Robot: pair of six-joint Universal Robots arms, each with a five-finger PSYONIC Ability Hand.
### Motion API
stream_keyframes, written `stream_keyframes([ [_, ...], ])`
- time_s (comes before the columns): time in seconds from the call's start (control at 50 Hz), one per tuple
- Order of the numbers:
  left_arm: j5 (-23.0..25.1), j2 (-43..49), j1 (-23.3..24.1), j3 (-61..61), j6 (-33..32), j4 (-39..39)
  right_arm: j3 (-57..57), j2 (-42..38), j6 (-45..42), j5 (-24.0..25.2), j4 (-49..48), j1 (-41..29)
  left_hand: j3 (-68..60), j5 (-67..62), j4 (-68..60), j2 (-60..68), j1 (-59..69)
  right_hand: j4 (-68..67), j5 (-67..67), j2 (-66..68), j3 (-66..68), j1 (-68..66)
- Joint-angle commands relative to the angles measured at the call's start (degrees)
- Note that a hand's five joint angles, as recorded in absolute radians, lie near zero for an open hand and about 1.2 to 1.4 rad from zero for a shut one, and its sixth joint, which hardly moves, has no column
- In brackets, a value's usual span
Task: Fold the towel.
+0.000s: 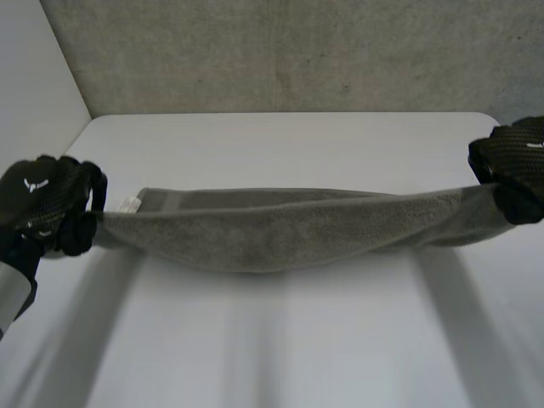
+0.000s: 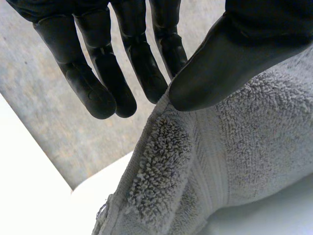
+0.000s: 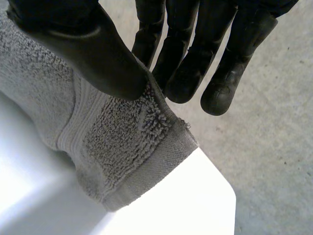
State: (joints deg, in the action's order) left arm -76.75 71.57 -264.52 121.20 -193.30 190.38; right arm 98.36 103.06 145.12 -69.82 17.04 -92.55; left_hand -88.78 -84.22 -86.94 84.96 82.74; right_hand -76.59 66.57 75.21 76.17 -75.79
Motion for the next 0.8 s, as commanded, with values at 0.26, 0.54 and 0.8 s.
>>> stream_keyframes([
  [0.26, 6.62, 13.48, -2.84, -2.27, -4.02, 7.97, 0.0, -10.83, -2.83, 11.81, -2.53, 6.42, 8.78, 14.22, 6.94, -4.96, -2.74, -3.41, 3.43, 4.79, 3.83, -4.21],
  [0.54, 2.84, 43.19, 3.48, -25.9, -4.1, 11.24, -22.25, -40.84, -1.77, 1.35, -7.02, -4.66, 8.78, 14.22, 6.94, -4.96, -2.74, -3.41, 3.43, 4.79, 3.83, -4.21],
  [0.8, -2.79, 61.68, 7.18, -46.06, -4.37, 12.12, -37.81, -56.3, 2.27, -4.72, -16.42, -7.38, 8.78, 14.22, 6.94, -4.96, -2.74, -3.41, 3.43, 4.79, 3.83, -4.21],
])
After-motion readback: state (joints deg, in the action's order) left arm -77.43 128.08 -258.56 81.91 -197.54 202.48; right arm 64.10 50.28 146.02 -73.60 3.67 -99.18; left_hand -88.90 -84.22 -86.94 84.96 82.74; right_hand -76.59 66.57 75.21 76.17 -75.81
